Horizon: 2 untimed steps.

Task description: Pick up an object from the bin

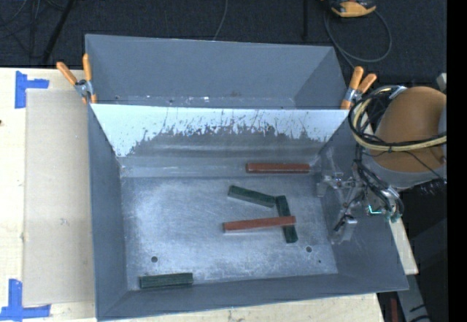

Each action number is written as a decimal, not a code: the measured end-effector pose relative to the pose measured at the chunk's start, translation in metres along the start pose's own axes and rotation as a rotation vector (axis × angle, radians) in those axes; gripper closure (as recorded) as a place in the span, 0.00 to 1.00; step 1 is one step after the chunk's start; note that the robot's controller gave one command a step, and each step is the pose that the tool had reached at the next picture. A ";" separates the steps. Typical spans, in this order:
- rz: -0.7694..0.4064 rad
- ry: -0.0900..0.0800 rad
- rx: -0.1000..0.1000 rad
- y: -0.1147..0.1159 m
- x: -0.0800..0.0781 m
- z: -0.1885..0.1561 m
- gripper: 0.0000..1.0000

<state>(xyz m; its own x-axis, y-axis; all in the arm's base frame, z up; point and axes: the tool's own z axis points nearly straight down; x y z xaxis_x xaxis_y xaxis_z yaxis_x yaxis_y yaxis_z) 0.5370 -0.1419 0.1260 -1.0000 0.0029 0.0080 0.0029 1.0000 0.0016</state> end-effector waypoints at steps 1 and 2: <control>-0.075 0.000 -0.003 0.049 0.007 0.060 0.00; -0.154 -0.004 -0.001 0.098 0.017 0.057 0.00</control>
Offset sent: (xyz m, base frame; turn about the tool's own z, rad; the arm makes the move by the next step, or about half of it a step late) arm -0.0060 0.0457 -0.0559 -0.0697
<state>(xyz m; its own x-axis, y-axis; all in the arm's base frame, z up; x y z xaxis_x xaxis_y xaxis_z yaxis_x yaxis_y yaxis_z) 0.5199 -0.0434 0.0691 -0.9887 -0.1501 0.0039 -0.1501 0.9887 0.0033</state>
